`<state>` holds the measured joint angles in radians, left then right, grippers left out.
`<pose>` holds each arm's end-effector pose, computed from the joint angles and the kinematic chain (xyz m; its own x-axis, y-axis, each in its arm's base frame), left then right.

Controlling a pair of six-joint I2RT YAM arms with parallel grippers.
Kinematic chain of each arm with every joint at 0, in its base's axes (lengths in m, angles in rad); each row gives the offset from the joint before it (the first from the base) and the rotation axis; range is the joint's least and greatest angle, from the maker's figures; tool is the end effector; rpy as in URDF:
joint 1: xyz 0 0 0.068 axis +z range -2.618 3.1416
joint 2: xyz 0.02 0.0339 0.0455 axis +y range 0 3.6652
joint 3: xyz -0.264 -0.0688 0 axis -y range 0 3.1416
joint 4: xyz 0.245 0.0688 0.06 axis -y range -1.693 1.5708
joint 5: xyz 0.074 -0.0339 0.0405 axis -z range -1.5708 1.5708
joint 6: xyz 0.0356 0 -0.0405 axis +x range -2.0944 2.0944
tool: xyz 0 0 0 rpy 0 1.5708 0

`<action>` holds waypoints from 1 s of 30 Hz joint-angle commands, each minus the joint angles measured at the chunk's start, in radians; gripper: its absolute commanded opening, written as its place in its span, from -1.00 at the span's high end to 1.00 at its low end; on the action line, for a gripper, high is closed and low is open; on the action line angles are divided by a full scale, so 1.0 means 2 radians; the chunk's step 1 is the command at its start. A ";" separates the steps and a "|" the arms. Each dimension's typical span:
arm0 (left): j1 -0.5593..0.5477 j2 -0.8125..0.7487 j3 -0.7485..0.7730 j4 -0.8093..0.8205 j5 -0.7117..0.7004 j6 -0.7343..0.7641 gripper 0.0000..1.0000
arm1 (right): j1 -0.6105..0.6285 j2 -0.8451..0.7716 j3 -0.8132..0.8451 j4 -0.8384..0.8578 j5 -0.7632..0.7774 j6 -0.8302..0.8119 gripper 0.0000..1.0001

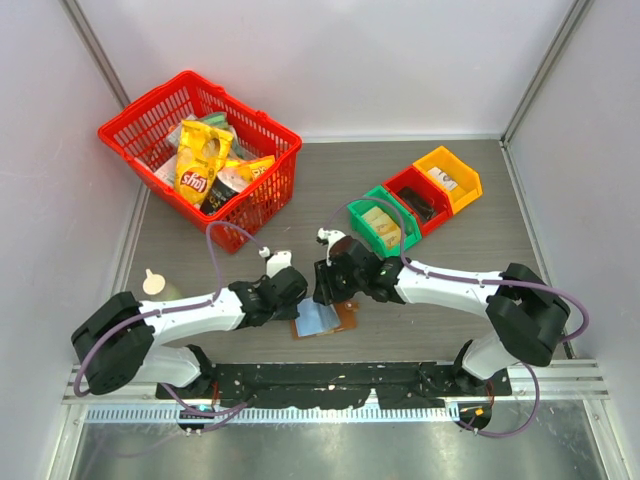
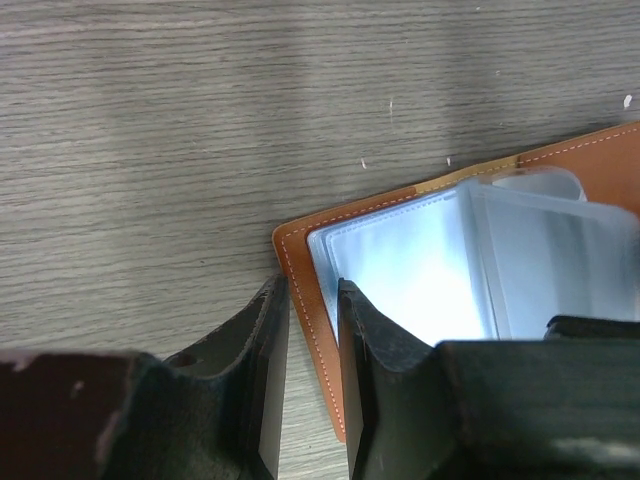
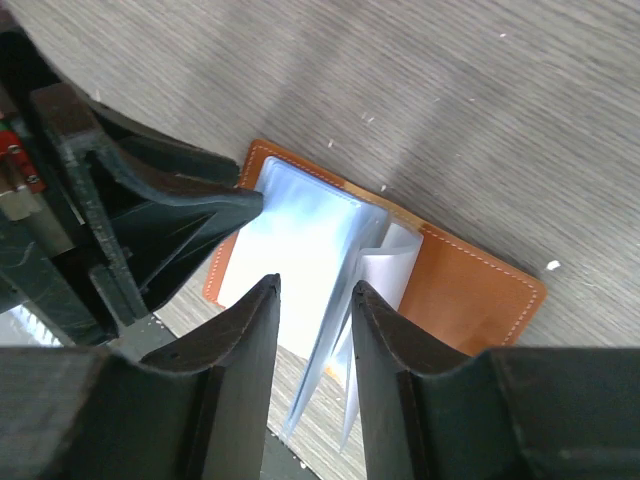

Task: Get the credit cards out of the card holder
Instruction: Remove the credit card from the card holder.

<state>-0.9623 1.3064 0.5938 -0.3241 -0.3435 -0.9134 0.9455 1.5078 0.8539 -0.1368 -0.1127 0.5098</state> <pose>0.1415 -0.1822 0.1610 -0.8346 -0.1059 -0.5405 0.0227 0.9739 -0.2258 0.1789 0.2547 0.1978 -0.7789 -0.2505 -0.5749 -0.5406 0.7329 0.4130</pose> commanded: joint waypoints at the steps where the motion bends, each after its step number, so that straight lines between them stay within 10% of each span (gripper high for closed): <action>1: -0.004 -0.014 -0.004 0.019 -0.003 -0.007 0.43 | 0.002 -0.007 0.002 -0.011 0.045 -0.003 0.14; 9: -0.004 -0.014 -0.004 0.022 0.001 -0.007 0.44 | 0.004 -0.011 0.013 -0.061 0.138 -0.003 -0.29; 30: -0.004 -0.007 -0.003 0.023 0.008 -0.005 0.47 | 0.007 0.004 0.013 -0.038 0.141 -0.009 -0.07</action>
<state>-0.9623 1.3022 0.5900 -0.3103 -0.3222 -0.9138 0.9520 1.5257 0.8547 -0.2508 0.1478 0.4995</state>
